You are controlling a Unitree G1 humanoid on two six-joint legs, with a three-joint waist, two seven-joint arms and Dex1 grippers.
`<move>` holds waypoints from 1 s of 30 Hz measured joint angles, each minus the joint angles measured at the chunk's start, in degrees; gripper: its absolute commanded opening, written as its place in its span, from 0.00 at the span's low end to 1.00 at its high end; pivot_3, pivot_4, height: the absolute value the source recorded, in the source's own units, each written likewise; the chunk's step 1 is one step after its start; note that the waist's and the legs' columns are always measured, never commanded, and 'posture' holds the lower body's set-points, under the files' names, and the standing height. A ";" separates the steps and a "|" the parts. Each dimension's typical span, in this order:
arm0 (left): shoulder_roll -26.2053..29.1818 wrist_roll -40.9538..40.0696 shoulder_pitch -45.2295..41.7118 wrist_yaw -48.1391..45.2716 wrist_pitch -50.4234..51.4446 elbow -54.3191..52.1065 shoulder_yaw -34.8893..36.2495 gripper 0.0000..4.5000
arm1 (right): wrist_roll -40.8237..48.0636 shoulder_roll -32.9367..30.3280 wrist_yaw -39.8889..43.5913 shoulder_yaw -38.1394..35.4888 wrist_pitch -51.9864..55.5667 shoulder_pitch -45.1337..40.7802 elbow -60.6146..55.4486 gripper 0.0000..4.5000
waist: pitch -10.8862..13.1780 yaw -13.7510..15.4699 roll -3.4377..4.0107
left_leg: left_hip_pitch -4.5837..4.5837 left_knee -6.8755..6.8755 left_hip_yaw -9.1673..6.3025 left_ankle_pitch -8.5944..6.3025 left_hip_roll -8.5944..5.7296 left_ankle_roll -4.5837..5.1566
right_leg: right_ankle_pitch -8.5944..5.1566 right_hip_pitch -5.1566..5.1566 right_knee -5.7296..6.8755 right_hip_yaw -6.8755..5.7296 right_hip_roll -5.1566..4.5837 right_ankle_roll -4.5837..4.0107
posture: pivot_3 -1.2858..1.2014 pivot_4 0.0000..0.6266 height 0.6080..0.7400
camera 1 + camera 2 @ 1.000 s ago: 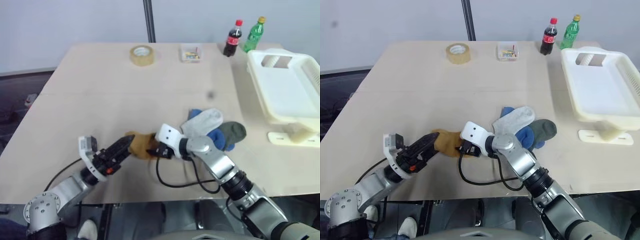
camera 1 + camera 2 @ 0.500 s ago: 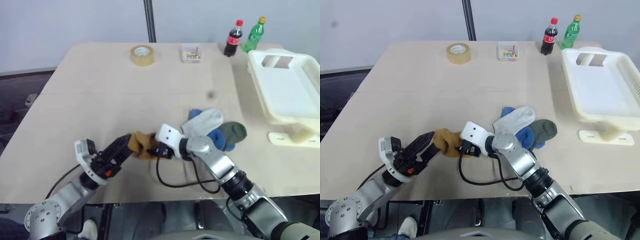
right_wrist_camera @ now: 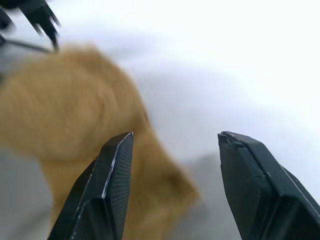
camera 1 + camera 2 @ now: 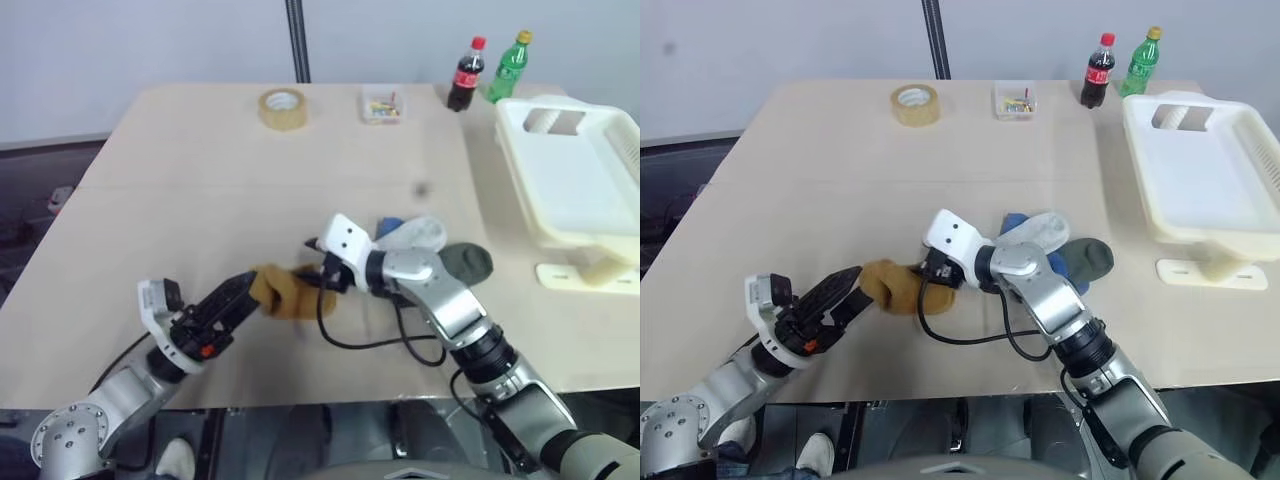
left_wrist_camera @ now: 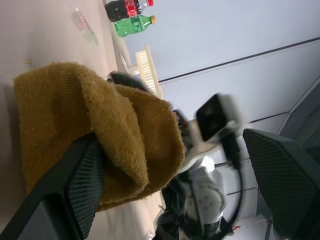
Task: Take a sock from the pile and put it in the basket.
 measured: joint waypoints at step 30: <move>3.32 9.08 -10.22 -4.13 -0.61 1.51 -9.22 0.99 | 7.52 -5.82 -1.65 -8.44 11.97 1.00 -8.12 0.62 | 0.29 -0.06 -0.02 | -0.14 -0.20 0.11 0.01 -0.04 -0.01 | -0.03 -0.20 -0.04 0.08 0.15 -0.05 | 0.52 0.24 1.00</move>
